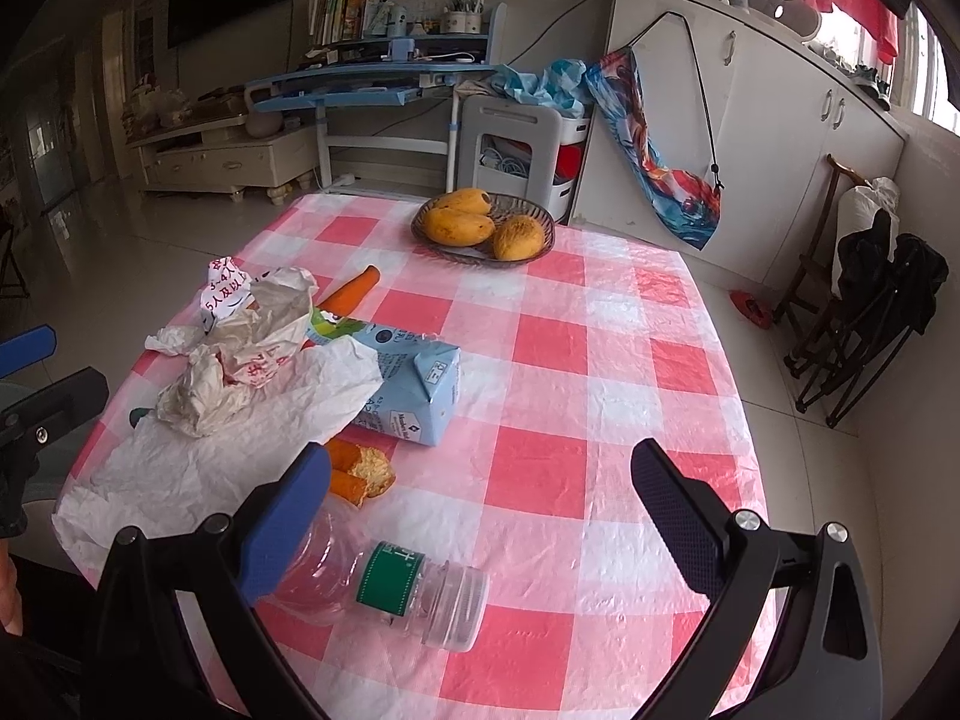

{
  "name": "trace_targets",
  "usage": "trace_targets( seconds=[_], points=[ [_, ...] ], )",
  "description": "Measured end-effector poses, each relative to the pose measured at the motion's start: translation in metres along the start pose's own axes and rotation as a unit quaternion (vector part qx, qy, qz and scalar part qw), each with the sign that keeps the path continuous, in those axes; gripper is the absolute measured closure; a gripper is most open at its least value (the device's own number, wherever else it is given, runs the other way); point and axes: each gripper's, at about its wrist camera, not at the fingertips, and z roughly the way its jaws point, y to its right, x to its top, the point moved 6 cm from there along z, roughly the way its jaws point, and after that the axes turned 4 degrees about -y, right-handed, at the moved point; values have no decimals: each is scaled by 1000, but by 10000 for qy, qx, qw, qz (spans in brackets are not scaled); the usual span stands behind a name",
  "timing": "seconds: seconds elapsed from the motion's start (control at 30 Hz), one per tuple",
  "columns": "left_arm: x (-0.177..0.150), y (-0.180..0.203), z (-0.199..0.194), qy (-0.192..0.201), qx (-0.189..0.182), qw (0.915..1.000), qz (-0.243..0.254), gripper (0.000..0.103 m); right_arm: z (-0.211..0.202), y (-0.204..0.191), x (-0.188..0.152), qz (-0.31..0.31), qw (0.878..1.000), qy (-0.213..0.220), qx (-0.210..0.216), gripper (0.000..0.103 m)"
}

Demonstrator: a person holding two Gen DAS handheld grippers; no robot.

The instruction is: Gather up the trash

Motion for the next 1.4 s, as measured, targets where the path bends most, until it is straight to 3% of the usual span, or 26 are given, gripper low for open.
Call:
trace_targets(
  seconds=[0.8,1.4],
  points=[
    [-1,0,1,-3,-6,10000,-6,7,-3,-5,-5,-190,9998,-29,-25,7],
    [6,21,11,-3,59,9999,103,7,-2,5,-14,-216,9997,-111,-46,7]
  ],
)
